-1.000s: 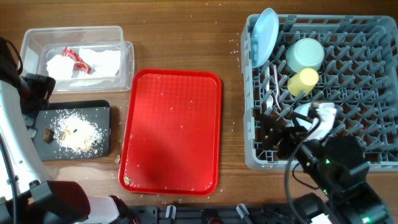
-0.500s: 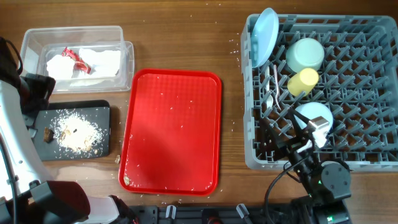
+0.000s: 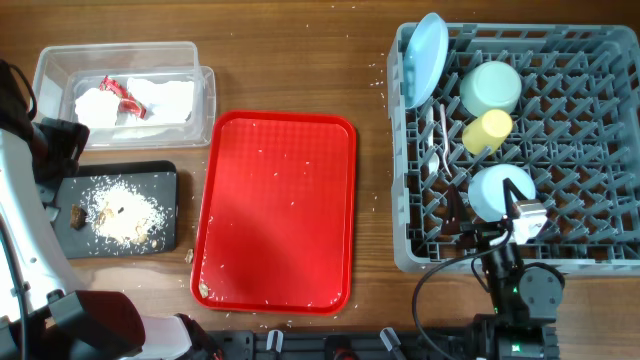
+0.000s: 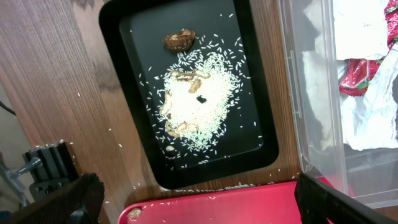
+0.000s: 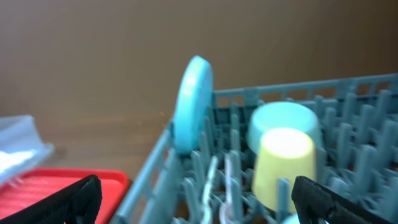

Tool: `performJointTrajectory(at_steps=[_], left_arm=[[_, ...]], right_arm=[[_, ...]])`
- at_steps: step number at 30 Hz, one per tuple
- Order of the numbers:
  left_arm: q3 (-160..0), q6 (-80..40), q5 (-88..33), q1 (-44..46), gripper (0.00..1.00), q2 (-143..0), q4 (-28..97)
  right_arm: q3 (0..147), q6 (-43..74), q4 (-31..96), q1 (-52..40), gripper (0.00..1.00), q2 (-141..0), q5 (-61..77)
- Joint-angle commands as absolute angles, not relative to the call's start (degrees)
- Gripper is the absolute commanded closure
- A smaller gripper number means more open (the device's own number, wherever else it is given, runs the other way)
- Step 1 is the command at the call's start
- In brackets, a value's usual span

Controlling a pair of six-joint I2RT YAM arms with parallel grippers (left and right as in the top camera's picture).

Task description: Sort waste into correct bins and load items into the dishwasher rack

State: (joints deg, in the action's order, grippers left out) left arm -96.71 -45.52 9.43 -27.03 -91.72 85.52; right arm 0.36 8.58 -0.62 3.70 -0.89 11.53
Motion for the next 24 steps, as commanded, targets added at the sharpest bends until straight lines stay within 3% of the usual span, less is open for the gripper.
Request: performJointTrajectory(at_steps=[1,24], left_arm=[[-96.71,-45.06,10.37,-27.27,0.0,-91.94,85.56],[-96.71,-45.06,10.37,-27.27,0.0,-91.94,85.58]], right_arm=[[0.3,4.47,-0.82,6.9,0.0,-0.19,11.44],[0.3,4.49,-0.84,8.6,0.0,-0.21,11.46]])
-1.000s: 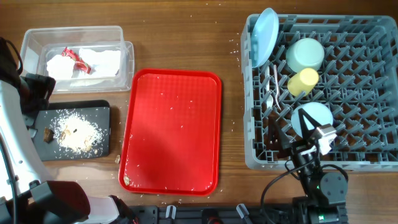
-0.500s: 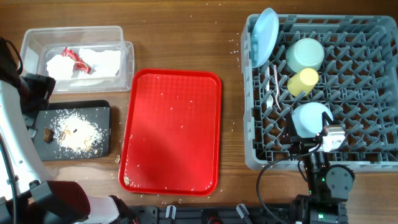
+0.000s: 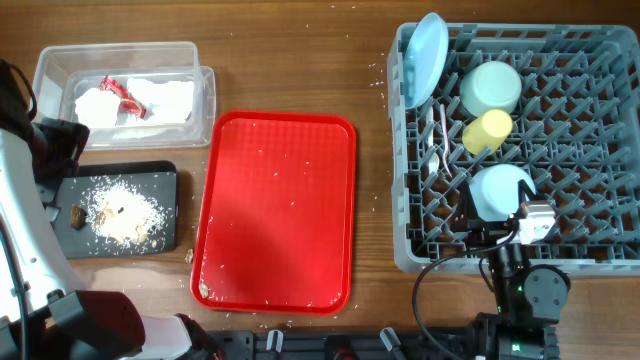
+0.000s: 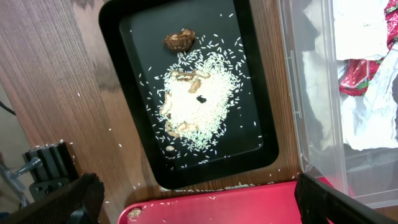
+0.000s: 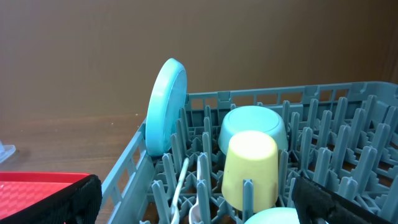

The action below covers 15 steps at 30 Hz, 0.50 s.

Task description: Sort waste into correct bins and load items into the dishwasher rack

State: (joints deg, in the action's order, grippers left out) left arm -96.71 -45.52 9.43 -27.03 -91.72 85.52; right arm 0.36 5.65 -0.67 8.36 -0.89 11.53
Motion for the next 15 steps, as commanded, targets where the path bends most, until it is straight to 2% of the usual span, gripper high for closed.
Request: performJointTrajectory(at_steps=[1,5,7,10,13,15], left_arm=[[-96.71,-45.06,10.37,-27.29,0.0,-92.05,85.54],[-96.71,-45.06,10.55,-27.14,0.0,-91.74,89.27],[-96.71,-45.08,5.1,-27.11,0.0,-90.85,90.72],[-94.26,-45.04,5.19,-26.2,0.0,-87.99,91.2],[-83.96,-44.99,7.2,-20.86,0.0,-80.79,84.16],[-72.75,-45.01,7.16,-15.05,0.0,-73.47,73.97]], right_arm=[[0.3,4.49,-0.84,8.6,0.0,-0.21,11.46],[0.3,4.49,-0.84,8.6,0.0,-0.21,11.46],[0.3,4.49,-0.84,8.6,0.0,-0.21,11.46],[0.3,4.49,-0.84,8.6,0.0,-0.27,11.46],[0.3,4.51,-0.84,8.6,0.0,-0.27,11.46],[0.3,4.51,-0.84,8.6,0.0,-0.27,11.46]])
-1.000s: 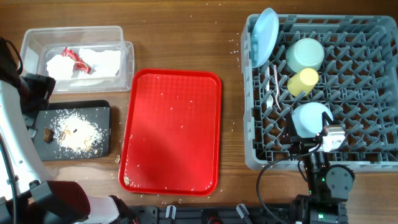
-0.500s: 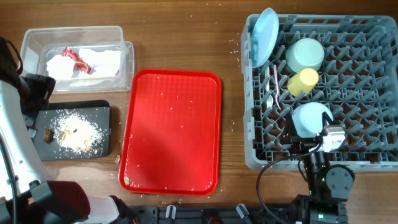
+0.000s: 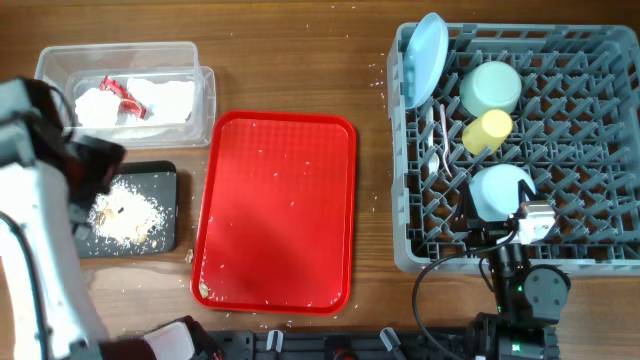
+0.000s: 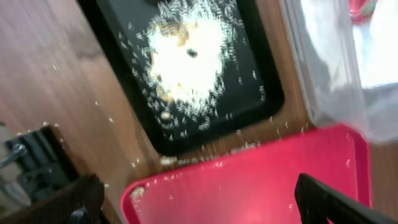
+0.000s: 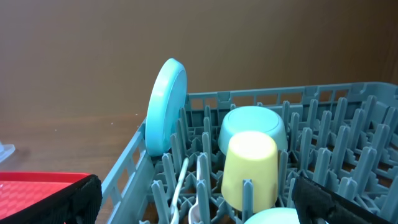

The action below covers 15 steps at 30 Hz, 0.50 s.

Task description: Sort waste into correct bins and load items into the dishwasher rack

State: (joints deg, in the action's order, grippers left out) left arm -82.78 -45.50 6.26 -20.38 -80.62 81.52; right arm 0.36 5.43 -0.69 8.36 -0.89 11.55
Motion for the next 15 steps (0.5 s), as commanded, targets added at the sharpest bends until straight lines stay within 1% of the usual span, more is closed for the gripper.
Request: performJointTrajectory(at_steps=[1,4,6,8,9,10,11,12,14,15], left_arm=[[-68.12,-45.01,7.14,-12.51,0.0,-70.35,69.91],[-49.25,-45.01,7.07,-2.37,0.0,-56.42,53.63],[-39.33,-45.04,6.9,2.09,0.0,-46.37,45.89],[-30.57,-45.01,7.33,4.19,0.0,-35.03,39.9],[-28.1,-45.04,9.74,3.99,0.0,-30.89,39.35],[-26.68,-45.01,14.37,3.86,0.0,-27.59,40.77],[-26.3,-45.04,15.62,3.86,0.0,-25.39,43.68],[-26.3,-45.25,15.49,3.88,0.0,-23.51,45.3],[-26.28,-45.41,15.4,4.47,0.0,-20.05,42.72],[-26.24,-42.48,15.75,5.41,0.0,-18.92,41.76]], right_arm=[[0.3,4.49,-0.84,8.6,0.0,-0.27,11.46],[0.3,4.49,-0.84,8.6,0.0,-0.27,11.46],[0.3,4.49,-0.84,8.6,0.0,-0.27,11.46],[0.3,4.49,-0.84,8.6,0.0,-0.27,11.46],[0.3,4.47,-0.84,8.6,0.0,-0.27,11.46],[0.3,4.49,-0.84,8.6,0.0,-0.27,11.46],[0.3,4.49,-0.84,8.6,0.0,-0.27,11.46],[0.3,4.49,-0.84,8.6,0.0,-0.27,11.46],[0.3,4.49,-0.84,8.6,0.0,-0.27,11.46],[0.3,4.47,-0.84,8.6,0.0,-0.27,11.49]])
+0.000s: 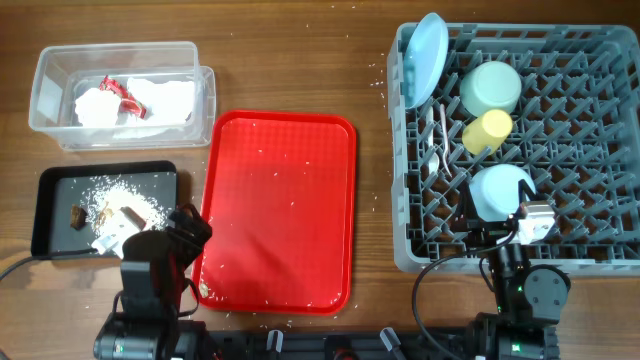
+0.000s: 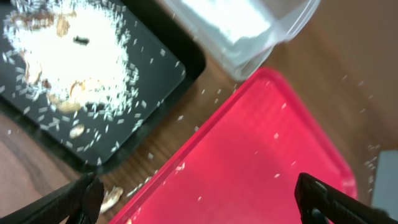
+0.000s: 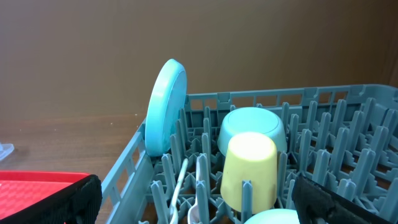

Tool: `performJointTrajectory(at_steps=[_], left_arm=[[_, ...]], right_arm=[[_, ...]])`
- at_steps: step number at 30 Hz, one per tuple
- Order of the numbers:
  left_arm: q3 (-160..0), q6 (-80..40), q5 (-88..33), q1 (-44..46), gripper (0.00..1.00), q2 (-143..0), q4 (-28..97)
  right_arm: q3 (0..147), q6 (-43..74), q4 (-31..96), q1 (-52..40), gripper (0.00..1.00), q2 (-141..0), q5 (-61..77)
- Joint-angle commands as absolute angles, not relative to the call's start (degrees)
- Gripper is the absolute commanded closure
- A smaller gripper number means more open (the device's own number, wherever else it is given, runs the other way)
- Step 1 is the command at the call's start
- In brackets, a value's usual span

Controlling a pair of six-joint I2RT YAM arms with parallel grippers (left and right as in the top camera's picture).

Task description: Sort waste into correct bins and load items into the dishwasher rack

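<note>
The red tray (image 1: 278,200), dotted with rice grains, lies in the middle of the table. To its left, a black tray (image 1: 50,200) holds rice and food scraps, and a clear bin (image 1: 50,75) holds paper and a red wrapper. On the right, the grey-blue dish rack (image 1: 400,200) holds a blue plate (image 1: 425,55), a light blue cup (image 1: 490,87), a yellow cup (image 1: 487,130), a light blue bowl (image 1: 498,190) and white utensils (image 1: 438,140). My left gripper (image 1: 183,228) is open and low between the two trays. My right gripper (image 1: 490,232) is open and empty at the rack's front.
In the left wrist view the red tray (image 2: 267,155), the black tray (image 2: 155,74) and the clear bin (image 2: 249,25) meet closely; a food scrap (image 2: 109,196) lies on the wood. The right wrist view shows the plate (image 3: 166,106) and the yellow cup (image 3: 249,165) in the rack.
My left arm has moved from above the black tray's left side to low at the front edge, beside the red tray's left rim. The right arm has not moved.
My left gripper hung open above the black tray while the right gripper stood at the rack's front left. The right gripper then stood slightly further right and stayed. The left arm then shifted, and now sits low at the table's front.
</note>
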State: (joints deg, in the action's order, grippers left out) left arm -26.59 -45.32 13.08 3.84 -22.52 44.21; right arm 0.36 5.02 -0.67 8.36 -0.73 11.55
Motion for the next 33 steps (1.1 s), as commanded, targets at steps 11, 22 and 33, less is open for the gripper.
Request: performJointTrajectory(at_steps=[11,22,33], left_arm=[[-19.97,-10.22,3.09,6.98,0.0,-12.19,33.39],[-1.3,-16.1,2.39,7.03,0.0,-0.14,5.58],[-0.32,-15.2,2.61,7.03,0.0,-0.14,3.86]], right_arm=[[0.3,4.49,-0.84,8.6,0.0,-0.27,11.46],[0.3,4.51,-0.84,8.6,0.0,-0.43,11.46],[0.3,4.51,-0.84,8.6,0.0,-0.43,11.46]])
